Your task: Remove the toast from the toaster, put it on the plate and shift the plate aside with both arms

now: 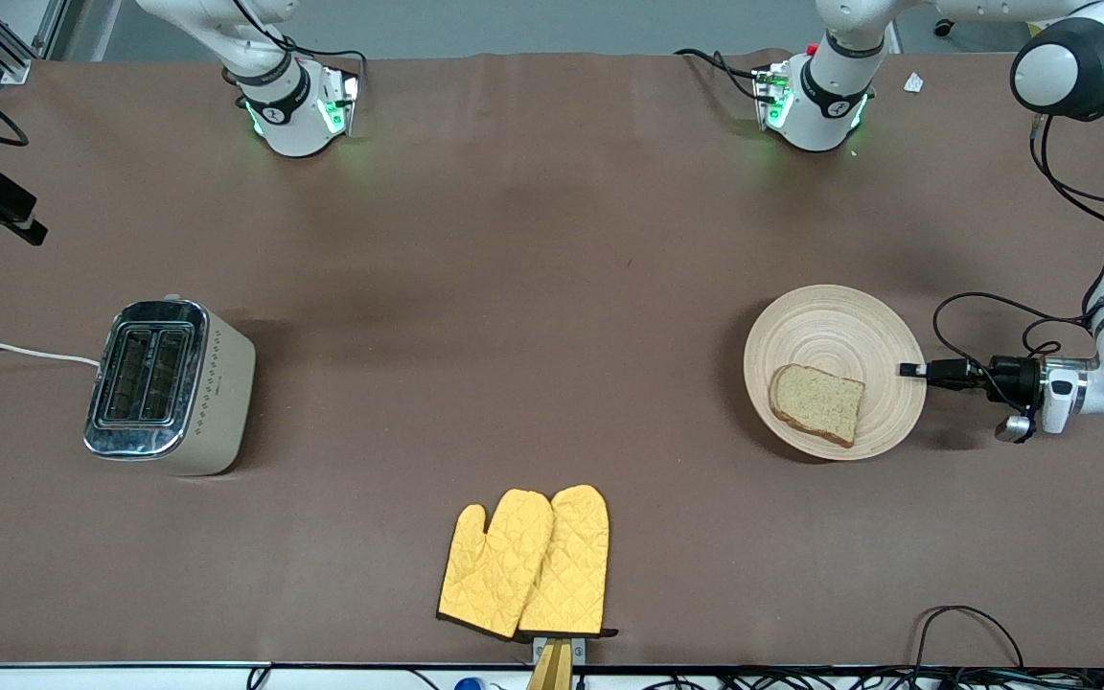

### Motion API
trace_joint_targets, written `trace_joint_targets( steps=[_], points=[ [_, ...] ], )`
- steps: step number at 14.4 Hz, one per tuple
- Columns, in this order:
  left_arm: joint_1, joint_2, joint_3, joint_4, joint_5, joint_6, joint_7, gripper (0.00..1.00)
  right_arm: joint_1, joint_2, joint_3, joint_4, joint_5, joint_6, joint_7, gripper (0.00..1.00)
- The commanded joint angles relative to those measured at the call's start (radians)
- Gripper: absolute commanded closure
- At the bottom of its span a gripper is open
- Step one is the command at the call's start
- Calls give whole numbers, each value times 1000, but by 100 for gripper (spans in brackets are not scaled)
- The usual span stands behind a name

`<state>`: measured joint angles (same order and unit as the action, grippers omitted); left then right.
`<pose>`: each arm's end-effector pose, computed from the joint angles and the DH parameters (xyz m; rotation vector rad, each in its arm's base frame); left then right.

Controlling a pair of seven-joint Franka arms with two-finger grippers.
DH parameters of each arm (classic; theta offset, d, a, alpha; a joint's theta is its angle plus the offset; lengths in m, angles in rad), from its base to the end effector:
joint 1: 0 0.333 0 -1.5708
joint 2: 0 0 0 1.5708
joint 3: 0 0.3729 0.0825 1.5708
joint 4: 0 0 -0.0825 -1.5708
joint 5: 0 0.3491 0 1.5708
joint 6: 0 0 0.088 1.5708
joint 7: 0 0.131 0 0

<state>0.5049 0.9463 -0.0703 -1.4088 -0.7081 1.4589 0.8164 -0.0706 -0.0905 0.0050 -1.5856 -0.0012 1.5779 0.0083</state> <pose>0.6108 0.1934 0.1754 2.0110 -0.1092 -0.2826 0.4878 -0.0320 0.6972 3.1328 -0.1159 0.1297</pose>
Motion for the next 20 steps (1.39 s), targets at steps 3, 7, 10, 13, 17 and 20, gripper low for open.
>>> trace_joint_targets(
  steps=[3,7,10,13,17,20],
  points=[
    [1,6,-3,24,19,0,-2,100,0,3,4,9,-11,-1,-10,0],
    [-3,2,-3,22,47,9,-2,100,-5,3,4,9,-11,-1,-10,0],
    [-6,0,-3,22,47,9,-14,29,-3,3,4,9,-11,2,-10,0],
    [-17,-21,-5,22,88,47,-14,0,-2,5,4,9,-11,2,-8,0],
    [-26,-61,-3,30,188,96,-23,0,-6,2,4,-16,-11,26,-10,0],
    [-40,-81,-12,31,271,153,-48,0,-6,0,4,-27,-11,42,-8,0]
  ],
)
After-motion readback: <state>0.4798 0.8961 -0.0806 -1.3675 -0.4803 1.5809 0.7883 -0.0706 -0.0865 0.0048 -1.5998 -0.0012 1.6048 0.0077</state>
